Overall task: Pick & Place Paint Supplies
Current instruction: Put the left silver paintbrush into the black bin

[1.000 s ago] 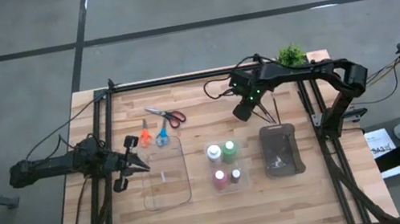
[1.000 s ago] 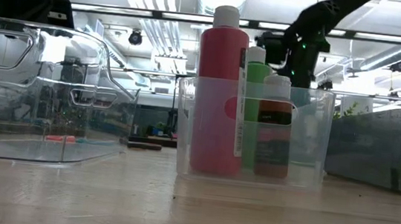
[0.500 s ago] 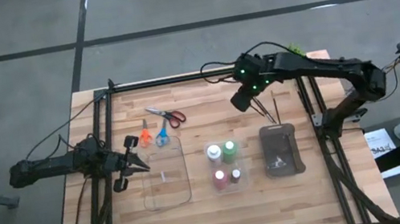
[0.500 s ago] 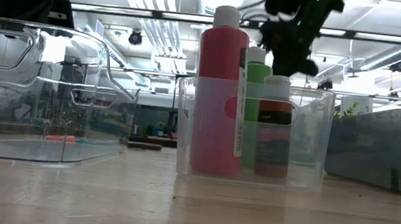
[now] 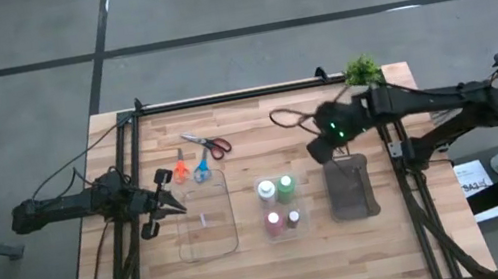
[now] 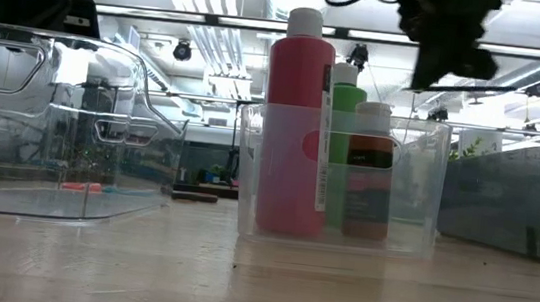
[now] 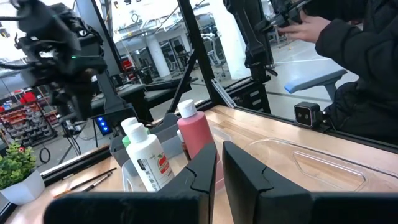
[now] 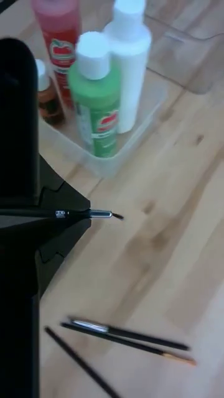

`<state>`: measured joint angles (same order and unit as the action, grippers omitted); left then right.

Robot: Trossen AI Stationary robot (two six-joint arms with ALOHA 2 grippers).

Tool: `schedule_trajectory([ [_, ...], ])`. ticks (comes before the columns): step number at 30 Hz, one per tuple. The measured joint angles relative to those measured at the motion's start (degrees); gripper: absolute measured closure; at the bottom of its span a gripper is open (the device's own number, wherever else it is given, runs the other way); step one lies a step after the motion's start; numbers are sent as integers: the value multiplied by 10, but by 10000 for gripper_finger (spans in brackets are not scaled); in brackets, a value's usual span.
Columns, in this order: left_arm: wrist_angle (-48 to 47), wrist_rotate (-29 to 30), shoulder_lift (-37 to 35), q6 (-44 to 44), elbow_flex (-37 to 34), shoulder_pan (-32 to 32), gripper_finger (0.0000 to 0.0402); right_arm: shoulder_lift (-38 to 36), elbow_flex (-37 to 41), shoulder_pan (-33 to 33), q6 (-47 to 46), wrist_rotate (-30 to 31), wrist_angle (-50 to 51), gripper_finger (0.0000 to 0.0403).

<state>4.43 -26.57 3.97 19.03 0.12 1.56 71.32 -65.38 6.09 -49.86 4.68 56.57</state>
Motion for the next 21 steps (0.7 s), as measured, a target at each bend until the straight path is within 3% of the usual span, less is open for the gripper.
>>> schedule_trajectory([
  [12, 0, 0, 0, 0, 0, 0, 366, -44, 116, -178, -235, 78, -9, 390],
  [21, 0, 0, 0, 0, 0, 0, 366, -45, 178, -267, -385, 114, -26, 390],
])
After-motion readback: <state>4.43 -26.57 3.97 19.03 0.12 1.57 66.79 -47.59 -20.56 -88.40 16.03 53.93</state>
